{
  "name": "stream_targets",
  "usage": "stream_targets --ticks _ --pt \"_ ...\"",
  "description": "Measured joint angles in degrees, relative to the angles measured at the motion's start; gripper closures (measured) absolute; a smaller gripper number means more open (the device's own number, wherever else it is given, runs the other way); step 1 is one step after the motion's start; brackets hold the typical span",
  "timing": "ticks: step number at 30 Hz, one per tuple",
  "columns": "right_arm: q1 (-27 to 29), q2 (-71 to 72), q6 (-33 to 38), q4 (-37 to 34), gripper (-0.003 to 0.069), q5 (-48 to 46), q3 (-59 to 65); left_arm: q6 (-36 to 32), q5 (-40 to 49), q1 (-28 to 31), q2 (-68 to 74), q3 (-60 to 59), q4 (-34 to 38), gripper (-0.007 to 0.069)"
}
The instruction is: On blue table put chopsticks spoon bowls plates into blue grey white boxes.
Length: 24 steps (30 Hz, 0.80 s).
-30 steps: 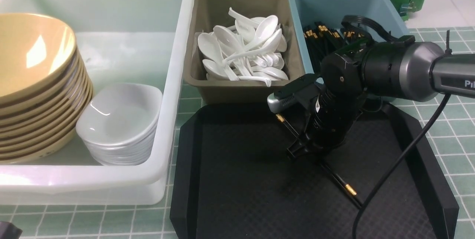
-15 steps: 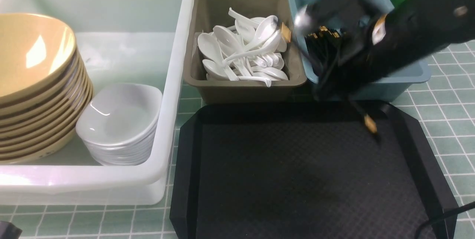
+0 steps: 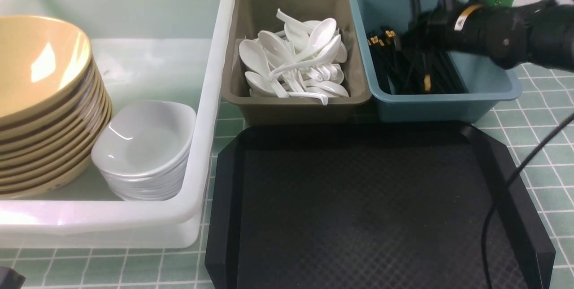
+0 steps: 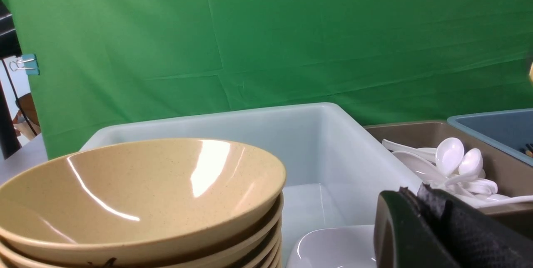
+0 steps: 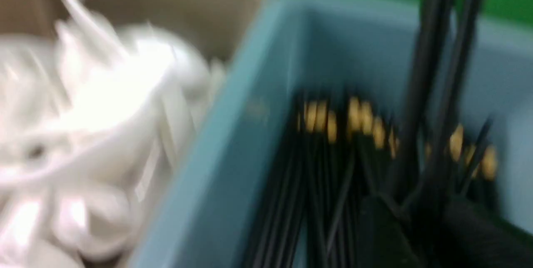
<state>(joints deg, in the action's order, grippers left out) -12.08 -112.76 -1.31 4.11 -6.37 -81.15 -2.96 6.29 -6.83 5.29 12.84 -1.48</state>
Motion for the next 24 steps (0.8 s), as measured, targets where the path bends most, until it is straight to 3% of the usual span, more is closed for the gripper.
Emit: stream_targets --ticks 3,5,7,9,10,13,15,19,24 --pt "-0.1 0.8 -0.2 0.0 0.0288 -10.8 -3.4 0.0 -0.1 0.0 0.0 0.0 0.0 0.0620" --pt "-0.1 3.1 0.6 0.0 0.0288 -19.4 -5.8 0.0 -0.1 0.0 0.0 0.0 0.0 0.0620" --pt "-0.1 7.1 2.8 0.0 0.0321 -27.3 -6.9 0.0 -0.1 0.0 0.0 0.0 0.0 0.0620" --pt "-0.2 15.2 7.6 -1.8 0.0416 -34.4 -5.6 0.0 -0.1 0.0 0.0 0.0 0.0 0.0620" --pt "-0.2 15.9 8.0 -2.0 0.0424 -34.6 -5.3 0.0 -0.1 0.0 0.0 0.0 0.0 0.0620" --pt "-2.0 27.0 12.8 -6.2 0.0541 -34.1 0.9 0.0 -0.1 0.0 0.0 0.0 0.0 0.0620" --pt "-4.3 35.6 14.3 -8.8 0.0611 -29.0 9.0 0.0 -0.1 0.0 0.0 0.0 0.0 0.0620" --pt "-9.3 50.1 14.0 -9.8 0.0624 -18.8 28.4 -0.1 -0.1 0.0 0.0 0.0 0.0 0.0620" --pt "-12.3 59.2 9.0 -10.6 0.0624 -17.6 44.0 -0.1 -0.1 0.0 0.0 0.0 0.0 0.0620"
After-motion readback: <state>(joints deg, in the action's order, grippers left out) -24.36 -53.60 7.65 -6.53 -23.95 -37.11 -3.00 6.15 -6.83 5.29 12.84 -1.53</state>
